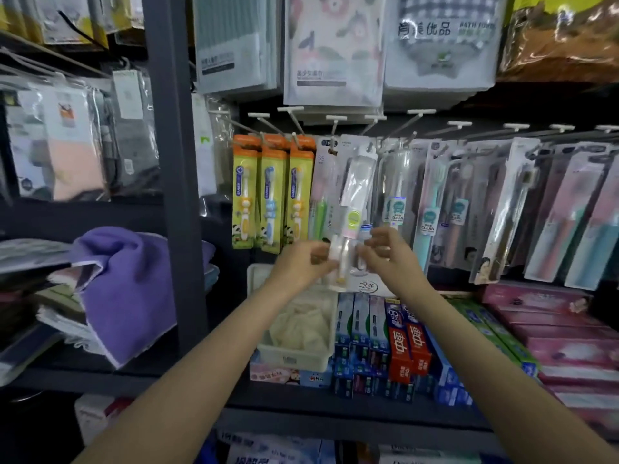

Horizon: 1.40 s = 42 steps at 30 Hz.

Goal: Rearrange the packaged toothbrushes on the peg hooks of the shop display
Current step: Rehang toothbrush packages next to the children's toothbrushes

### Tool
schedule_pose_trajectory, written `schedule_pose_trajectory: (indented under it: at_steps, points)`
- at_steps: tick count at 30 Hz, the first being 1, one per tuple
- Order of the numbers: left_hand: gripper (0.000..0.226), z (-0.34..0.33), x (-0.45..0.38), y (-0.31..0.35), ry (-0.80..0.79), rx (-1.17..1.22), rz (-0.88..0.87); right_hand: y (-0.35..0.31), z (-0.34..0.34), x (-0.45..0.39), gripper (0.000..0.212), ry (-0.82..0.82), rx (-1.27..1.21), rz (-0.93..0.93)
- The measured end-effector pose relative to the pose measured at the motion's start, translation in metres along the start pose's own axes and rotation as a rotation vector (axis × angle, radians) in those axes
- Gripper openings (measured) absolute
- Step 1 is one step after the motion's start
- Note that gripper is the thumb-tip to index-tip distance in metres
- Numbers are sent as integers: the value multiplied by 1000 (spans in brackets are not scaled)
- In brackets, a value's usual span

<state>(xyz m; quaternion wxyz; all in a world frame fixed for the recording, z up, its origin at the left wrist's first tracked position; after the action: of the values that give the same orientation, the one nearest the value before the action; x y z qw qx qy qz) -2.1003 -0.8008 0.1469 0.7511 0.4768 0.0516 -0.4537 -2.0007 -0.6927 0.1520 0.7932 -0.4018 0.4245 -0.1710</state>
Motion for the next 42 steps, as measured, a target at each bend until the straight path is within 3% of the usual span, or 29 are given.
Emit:
schedule_pose_trajectory:
  at_steps: [2,7,12,18,21,26,31,33,37,42]
  points:
    - [38,-10,-1,-11,1,-20,6,-7,6,-5,43,100,40,22]
    - [43,0,-16,-52,178,-8,162,-6,18,-6,48,204,319,71]
    - [46,-44,-32,-91,65,207,374,6,16,-3,52,121,367,82]
    - [45,-49,-39,-122,248,545,588,13,25,-1,54,74,401,63]
    - [36,-43,-25,-119,287,512,558,11,26,0,52,79,383,75]
    - [9,7,1,-84,326,297,294,-24,14,-3,45,151,351,236]
    - [20,67,22,-66,395,376,193,-72,-7,5,30,256,259,459]
    - [14,78,28,-53,345,473,197,-73,-17,1,41,219,151,365]
    - [11,78,32,-34,217,538,227,-59,-53,-13,70,-16,-453,-95]
    - [7,70,35,-34,127,507,250,-52,-67,-29,71,-38,-531,-303]
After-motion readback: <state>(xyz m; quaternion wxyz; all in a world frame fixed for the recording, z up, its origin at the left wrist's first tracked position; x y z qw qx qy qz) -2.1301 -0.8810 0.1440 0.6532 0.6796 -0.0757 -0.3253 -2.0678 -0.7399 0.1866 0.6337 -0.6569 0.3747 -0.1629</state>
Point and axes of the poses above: each hand's wrist, its own x-axis away from the middle knuckle, its own z-axis out of the back of the hand, y = z × x, the point moved 10 cm from there along -x, towards the middle knuckle, and after that the axes turned 5 degrees about y, right-handed, at the moved point
